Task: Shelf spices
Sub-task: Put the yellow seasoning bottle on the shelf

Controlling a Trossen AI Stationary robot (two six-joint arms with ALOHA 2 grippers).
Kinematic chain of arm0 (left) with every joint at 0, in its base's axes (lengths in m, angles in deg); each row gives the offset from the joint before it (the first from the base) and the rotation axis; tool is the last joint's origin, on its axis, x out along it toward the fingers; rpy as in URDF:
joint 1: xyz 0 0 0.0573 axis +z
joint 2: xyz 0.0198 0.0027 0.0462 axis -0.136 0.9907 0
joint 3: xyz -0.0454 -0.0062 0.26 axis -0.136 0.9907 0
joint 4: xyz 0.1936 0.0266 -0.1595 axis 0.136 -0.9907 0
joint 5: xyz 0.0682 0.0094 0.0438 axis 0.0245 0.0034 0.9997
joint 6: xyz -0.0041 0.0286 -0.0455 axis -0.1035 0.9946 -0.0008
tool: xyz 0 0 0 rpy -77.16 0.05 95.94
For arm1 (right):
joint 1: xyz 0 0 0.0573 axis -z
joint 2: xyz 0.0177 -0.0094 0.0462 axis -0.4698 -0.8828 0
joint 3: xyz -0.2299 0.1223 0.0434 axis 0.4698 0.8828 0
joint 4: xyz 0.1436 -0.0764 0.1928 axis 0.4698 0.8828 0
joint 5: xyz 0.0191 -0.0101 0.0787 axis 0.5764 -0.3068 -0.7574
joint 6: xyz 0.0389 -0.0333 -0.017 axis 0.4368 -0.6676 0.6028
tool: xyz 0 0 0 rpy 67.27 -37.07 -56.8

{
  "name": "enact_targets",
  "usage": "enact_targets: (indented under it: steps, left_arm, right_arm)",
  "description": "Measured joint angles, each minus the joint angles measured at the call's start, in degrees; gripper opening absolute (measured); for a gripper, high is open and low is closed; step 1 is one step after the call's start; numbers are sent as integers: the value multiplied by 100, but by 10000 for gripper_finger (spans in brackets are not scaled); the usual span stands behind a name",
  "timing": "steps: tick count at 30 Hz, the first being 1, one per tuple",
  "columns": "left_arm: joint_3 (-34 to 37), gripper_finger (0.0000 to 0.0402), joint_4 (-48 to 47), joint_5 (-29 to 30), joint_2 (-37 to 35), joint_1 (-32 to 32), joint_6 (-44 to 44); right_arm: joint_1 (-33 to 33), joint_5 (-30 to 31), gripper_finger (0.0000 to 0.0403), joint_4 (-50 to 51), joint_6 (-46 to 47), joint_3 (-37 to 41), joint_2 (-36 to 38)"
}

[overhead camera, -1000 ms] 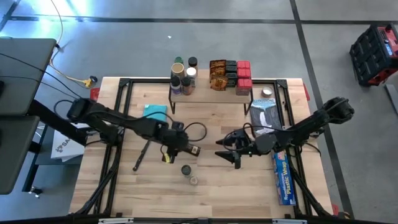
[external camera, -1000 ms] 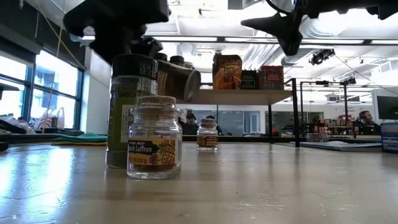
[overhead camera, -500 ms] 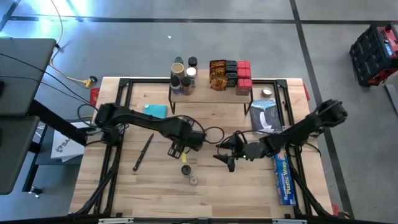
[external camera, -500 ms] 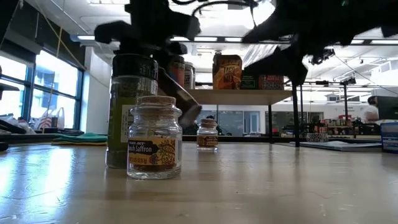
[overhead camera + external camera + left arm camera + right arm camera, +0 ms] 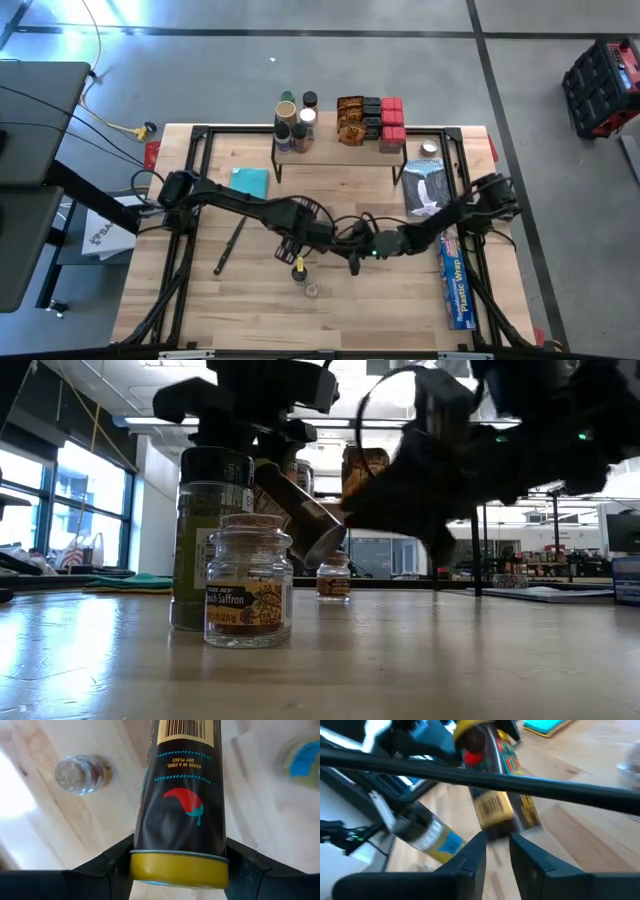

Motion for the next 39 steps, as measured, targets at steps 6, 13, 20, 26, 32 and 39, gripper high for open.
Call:
enact_targets:
  steps: [6,13,20,26,32,39]
  left_arm:
    - [7,227,155,-53,0,-107,-31]
    - [7,232,461,-388,0,-134,-191]
    - [2,245,501,-654,0,-82,-202]
    - [2,262,488,-1192,-4,87,-337]
    - [0,282,185,-1221,-29,215,-436]
    - [356,282,293,-1095,-327,180,-792]
  right_arm:
    - [248,-449,76,895,25,-574,-56]
    - [312,-531,76,3206,2,-1434,-58]
    - [300,-533,76,3652,-143,-1615,-58]
    - [291,-553,76,3810,-16,-1615,-58]
    - [173,-469,76,4515,126,-1615,123]
    - [-155,159,76,5747,464,-1617,524]
